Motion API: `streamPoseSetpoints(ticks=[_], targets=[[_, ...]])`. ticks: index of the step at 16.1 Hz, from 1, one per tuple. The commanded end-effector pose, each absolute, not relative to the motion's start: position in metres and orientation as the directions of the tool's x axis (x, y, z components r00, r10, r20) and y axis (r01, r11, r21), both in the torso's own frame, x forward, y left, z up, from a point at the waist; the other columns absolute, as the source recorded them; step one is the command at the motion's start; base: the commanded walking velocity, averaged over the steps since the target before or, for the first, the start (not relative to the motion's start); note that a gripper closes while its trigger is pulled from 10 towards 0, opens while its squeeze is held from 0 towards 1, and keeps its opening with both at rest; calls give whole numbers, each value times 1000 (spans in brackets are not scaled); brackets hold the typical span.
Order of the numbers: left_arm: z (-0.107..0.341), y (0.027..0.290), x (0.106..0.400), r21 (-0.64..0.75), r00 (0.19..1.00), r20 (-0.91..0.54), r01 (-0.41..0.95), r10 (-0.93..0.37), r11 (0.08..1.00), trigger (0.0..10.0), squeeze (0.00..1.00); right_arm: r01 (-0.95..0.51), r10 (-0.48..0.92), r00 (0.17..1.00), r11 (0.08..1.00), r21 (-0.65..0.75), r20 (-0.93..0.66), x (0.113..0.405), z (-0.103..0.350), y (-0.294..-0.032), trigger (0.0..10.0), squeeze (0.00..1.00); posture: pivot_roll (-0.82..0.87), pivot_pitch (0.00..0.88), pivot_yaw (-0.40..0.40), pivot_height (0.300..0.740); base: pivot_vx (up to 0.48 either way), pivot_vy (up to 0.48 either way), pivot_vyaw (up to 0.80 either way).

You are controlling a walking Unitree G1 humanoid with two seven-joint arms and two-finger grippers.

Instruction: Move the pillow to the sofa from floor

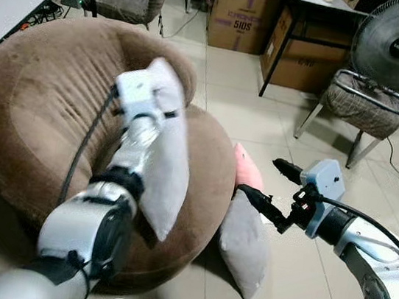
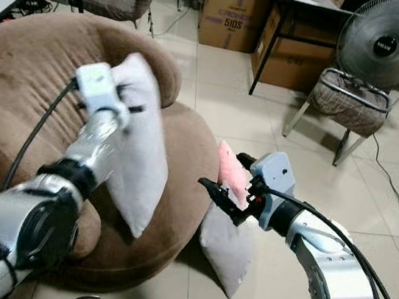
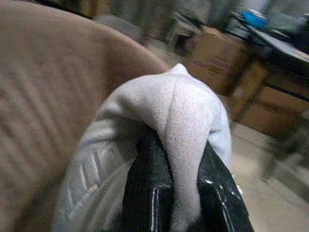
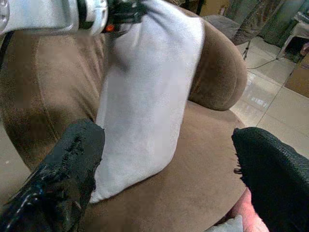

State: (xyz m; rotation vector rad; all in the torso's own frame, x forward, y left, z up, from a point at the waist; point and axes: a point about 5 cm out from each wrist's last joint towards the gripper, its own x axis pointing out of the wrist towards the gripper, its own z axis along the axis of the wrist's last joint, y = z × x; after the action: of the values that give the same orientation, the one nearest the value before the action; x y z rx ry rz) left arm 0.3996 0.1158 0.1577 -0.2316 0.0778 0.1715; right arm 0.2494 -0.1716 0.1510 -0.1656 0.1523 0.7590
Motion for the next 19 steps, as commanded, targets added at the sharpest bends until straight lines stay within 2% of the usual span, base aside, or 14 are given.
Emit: streamPoseSetpoints(ticks=[1, 4, 6, 8, 10, 11, 12, 14, 16, 17, 19], targets=[[199, 97, 411, -278, 996, -3, -83, 85, 957, 10000, 0, -682, 658, 728, 723, -109, -193, 249, 153, -176, 10000, 0, 1, 0, -51, 740, 0, 0, 0], [222, 103, 418, -350, 992, 14, -111, 124, 930, 10000, 0, -678, 654, 733, 726, -115, -187, 249, 154, -175, 10000, 0, -13, 0, -43, 740, 0, 0, 0], [230, 131, 421, -307, 969, 19, -228, 245, 924, 10000, 0, -672, 649, 738, 730, -121, -183, 249, 156, -177, 10000, 0, -16, 0, -39, 740, 0, 0, 0], [224, 148, 419, -290, 949, -4, -302, 314, 908, 10000, 0, -671, 648, 739, 731, -123, -184, 249, 156, -178, 10000, 0, -16, 0, -39, 740, 0, 0, 0], [205, 174, 413, -208, 911, -28, -408, 412, 889, 10000, 0, -674, 651, 737, 728, -124, -183, 249, 155, -177, 10000, 0, -16, 0, -39, 740, 0, 0, 0], [183, 196, 403, -116, 868, -47, -496, 494, 861, 10000, 0, -682, 659, 729, 721, -121, -184, 249, 154, -174, 10000, 0, -16, 0, -39, 740, 0, 0, 0], [171, 203, 398, -78, 853, -60, -521, 518, 850, 10000, 0, -687, 664, 724, 717, -118, -185, 249, 154, -172, 10000, 0, -16, 0, -39, 740, 0, 0, 0], [153, 206, 390, -37, 846, -86, -530, 526, 847, 10000, 0, -696, 672, 716, 709, -114, -192, 248, 153, -171, 10000, 0, 3, 0, -51, 740, 0, 0, 0], [111, 184, 376, 96, 874, -187, -438, 449, 894, 10000, 0, -746, 707, 659, 658, -106, -255, 244, 144, -168, 10000, 0, 15, 0, -62, 740, 0, 0, 0], [94, 180, 368, 159, 860, -237, -425, 452, 891, 10000, 0, -781, 734, 614, 619, -86, -290, 240, 140, -166, 10000, 0, 15, 0, -62, 740, 0, 0, 0], [82, 188, 360, 179, 798, -309, -485, 517, 856, 10000, 0, -848, 778, 510, 527, -59, -366, 232, 133, -163, 10000, 0, 13, 0, -65, 740, 0, 0, 0]])
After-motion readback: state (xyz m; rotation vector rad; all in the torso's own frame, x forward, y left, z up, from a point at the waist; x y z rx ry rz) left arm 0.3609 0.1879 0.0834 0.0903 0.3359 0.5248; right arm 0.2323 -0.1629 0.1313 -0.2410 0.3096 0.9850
